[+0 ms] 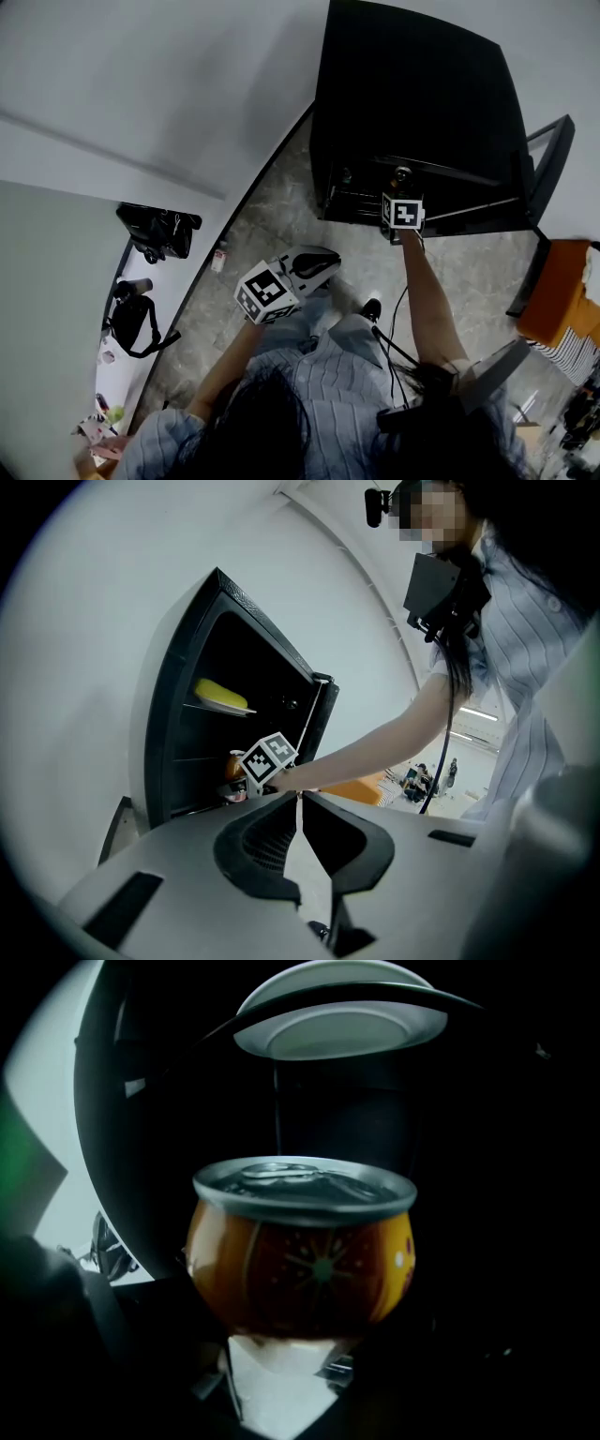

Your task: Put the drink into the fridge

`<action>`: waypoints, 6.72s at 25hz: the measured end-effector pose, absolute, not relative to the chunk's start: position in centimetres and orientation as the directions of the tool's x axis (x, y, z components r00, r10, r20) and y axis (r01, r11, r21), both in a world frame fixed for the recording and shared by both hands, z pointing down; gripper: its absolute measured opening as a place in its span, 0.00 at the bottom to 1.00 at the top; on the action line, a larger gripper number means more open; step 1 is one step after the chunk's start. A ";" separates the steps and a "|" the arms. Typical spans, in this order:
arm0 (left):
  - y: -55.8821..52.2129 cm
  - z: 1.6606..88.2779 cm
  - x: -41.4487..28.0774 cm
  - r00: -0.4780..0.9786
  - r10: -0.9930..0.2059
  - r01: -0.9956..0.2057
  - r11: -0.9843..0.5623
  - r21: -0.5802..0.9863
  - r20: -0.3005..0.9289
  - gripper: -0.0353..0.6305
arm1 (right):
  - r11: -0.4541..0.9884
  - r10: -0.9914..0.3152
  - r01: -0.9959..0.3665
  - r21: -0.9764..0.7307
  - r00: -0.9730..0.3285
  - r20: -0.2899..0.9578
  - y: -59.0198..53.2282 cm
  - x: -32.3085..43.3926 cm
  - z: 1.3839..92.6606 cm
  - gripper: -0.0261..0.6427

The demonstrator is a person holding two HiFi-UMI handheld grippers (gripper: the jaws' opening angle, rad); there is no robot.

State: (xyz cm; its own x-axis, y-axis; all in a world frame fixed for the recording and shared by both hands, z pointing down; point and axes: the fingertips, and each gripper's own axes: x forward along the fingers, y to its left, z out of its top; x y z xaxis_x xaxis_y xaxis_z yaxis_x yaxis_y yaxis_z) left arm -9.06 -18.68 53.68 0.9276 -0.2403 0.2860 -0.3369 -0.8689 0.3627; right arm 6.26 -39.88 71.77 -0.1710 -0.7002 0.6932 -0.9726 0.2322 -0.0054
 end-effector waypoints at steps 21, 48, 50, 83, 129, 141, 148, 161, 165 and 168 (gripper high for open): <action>-17.6 56.2 -9.4 0.919 -0.221 -0.351 -0.837 0.420 0.327 0.07 | 0.283 -0.763 -0.958 0.057 -0.189 0.618 -41.8 7.1 71.7 0.53; -16.0 56.7 -9.9 0.910 -0.243 -0.380 -0.816 0.436 0.336 0.07 | 0.169 -0.692 -0.983 -0.068 -0.167 0.703 -39.3 8.8 72.7 0.53; -16.0 56.6 -9.2 0.914 -0.235 -0.369 -0.820 0.437 0.332 0.07 | 0.164 -0.704 -0.983 -0.085 -0.177 0.688 -38.1 8.8 72.1 0.53; -11.6 53.9 -1.4 0.897 -0.315 -0.427 -0.801 0.419 0.311 0.07 | 0.373 -0.696 -0.839 -0.397 -0.536 0.478 -14.7 6.7 57.0 0.52; 2.9 53.6 5.3 0.830 -0.413 -0.546 -0.737 0.398 0.374 0.07 | 0.539 -0.563 -0.695 -0.477 -0.718 0.409 -2.9 9.8 55.5 0.23; 6.9 53.5 -6.6 0.814 -0.458 -0.576 -0.710 0.404 0.356 0.07 | 0.544 -0.570 -0.694 -0.471 -0.718 0.399 2.3 -0.7 54.3 0.23; 10.0 53.6 -11.1 0.836 -0.426 -0.542 -0.741 0.397 0.346 0.07 | 0.505 -0.625 -0.735 -0.453 -0.673 0.395 5.9 -4.2 53.9 0.22; 16.5 53.7 -14.4 0.884 -0.343 -0.449 -0.814 0.369 0.319 0.07 | 0.453 -0.694 -0.782 -0.428 -0.611 0.382 13.7 -7.3 53.9 0.16; 18.5 54.1 -15.5 0.886 -0.335 -0.443 -0.817 0.369 0.321 0.07 | 0.445 -0.702 -0.783 -0.435 -0.607 0.372 15.9 -8.3 54.0 0.14; 19.1 54.0 -15.9 0.892 -0.330 -0.432 -0.825 0.365 0.310 0.07 | 0.443 -0.711 -0.789 -0.425 -0.598 0.369 17.2 -9.0 53.9 0.13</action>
